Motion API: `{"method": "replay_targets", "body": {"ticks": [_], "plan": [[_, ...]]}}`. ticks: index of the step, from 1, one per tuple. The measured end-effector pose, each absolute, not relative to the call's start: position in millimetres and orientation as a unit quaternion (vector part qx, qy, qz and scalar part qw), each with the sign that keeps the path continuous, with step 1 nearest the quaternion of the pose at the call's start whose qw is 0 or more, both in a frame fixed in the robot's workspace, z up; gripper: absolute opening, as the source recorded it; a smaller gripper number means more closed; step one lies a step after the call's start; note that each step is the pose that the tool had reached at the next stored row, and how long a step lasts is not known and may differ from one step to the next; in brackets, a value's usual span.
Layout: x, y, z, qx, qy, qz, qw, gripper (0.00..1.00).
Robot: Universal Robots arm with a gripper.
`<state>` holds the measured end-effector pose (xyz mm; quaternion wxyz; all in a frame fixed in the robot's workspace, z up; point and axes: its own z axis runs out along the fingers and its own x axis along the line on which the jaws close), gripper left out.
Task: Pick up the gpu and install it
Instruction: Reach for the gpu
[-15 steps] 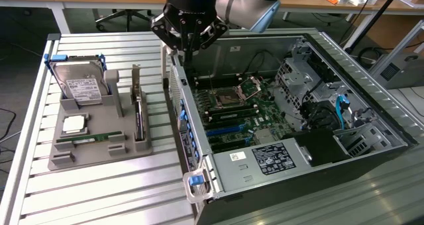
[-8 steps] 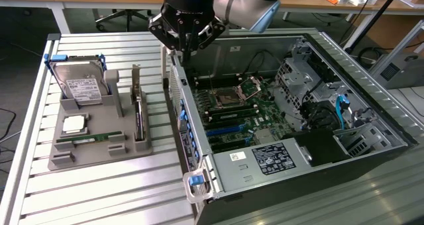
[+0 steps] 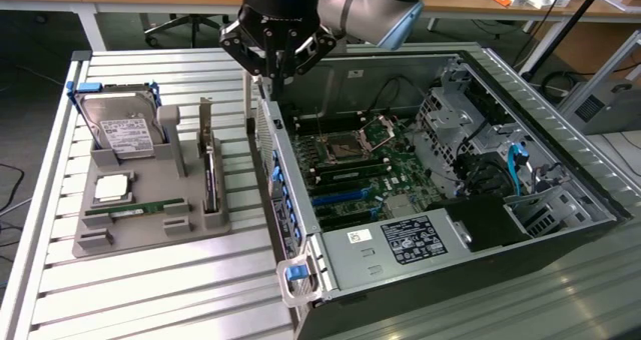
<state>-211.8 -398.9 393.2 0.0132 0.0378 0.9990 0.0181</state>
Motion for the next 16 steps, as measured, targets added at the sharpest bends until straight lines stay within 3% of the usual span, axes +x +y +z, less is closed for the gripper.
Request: {"method": "replay_targets", "body": {"ticks": [16], "plan": [[-219.5, -398.9, 393.2, 0.038, 0.999, 0.018, 0.013, 0.11]]}}
